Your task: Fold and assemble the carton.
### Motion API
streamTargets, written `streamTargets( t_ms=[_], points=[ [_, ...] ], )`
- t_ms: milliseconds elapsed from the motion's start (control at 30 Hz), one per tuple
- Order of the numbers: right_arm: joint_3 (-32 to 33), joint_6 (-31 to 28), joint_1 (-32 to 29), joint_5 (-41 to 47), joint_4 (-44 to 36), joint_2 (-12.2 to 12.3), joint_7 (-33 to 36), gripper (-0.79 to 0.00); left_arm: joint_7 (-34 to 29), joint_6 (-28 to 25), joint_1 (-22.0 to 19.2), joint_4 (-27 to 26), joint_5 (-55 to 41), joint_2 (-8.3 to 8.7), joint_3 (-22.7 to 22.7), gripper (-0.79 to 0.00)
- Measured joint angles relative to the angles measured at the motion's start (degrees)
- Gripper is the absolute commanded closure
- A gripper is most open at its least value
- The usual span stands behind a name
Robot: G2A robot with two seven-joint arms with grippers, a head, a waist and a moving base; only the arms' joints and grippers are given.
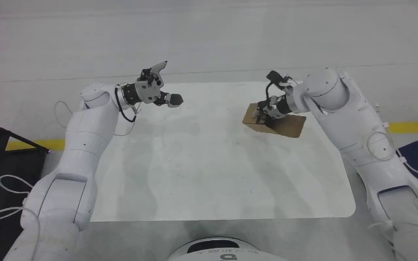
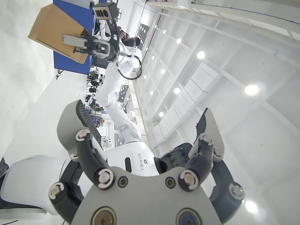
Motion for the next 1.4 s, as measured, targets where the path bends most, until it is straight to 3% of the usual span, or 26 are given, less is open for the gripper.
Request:
streamTargets(
  t_ms=[100, 300, 533, 567, 600, 633, 667, 867, 1033, 1233, 1400],
  points=[
    [-4.41, -5.77, 2.49, -6.57, -0.34, 0.5, 5.61, 0.0, 0.0, 0.0, 0.0, 0.0, 0.0, 0.0, 0.0, -0.785],
    [-9.65, -11.8, 6.11, -13.14, -1.58, 0.11, 11.7, 0.0, 0.0, 0.0, 0.0, 0.0, 0.0, 0.0, 0.0, -0.785],
    [-16.4, -16.41, 9.11, -14.47, -0.52, -3.0, 14.24, 0.0, 0.0, 0.0, 0.0, 0.0, 0.0, 0.0, 0.0, -0.785],
    [-17.88, -15.3, 9.49, -15.29, 0.21, -3.72, 14.36, -0.046, 0.0, 0.0, 0.0, 0.0, 0.0, 0.0, 0.0, -0.785],
    [-18.75, -14.55, 9.79, -15.22, 0.99, -4.28, 14.27, -0.222, 0.0, 0.0, 0.0, 0.0, 0.0, 0.0, 0.0, -0.785],
    [-19.49, -14.17, 10.11, -14.87, 1.82, -4.82, 14.16, -0.582, 0.0, 0.0, 0.0, 0.0, 0.0, 0.0, 0.0, -0.785],
    [-20.43, -14.06, 10.52, -14.55, 2.76, -5.5, 14.09, -0.773, 0.0, 0.0, 0.0, 0.0, 0.0, 0.0, 0.0, -0.785],
    [-23.07, -13.64, 12.15, -15.22, 5.49, -7.57, 13.56, -0.785, 0.0, 0.0, 0.0, 0.0, 0.0, 0.0, 0.0, -0.785],
    [-21.87, -12.02, 12.49, -17.37, 2.36, -7.26, 11.6, -0.785, 0.0, 0.0, 0.0, 0.0, 0.0, 0.0, 0.0, -0.785],
    [-14.37, -9.21, 8.57, -19.78, -8.29, -3.81, 5.48, -0.785, 0.0, 0.0, 0.0, 0.0, 0.0, 0.0, 0.0, -0.785],
    [-1.42, -9.61, -0.76, -20.43, -21.15, 1.27, 0.27, -0.785, 0.0, 0.0, 0.0, 0.0, 0.0, 0.0, 0.0, -0.785]
  ],
)
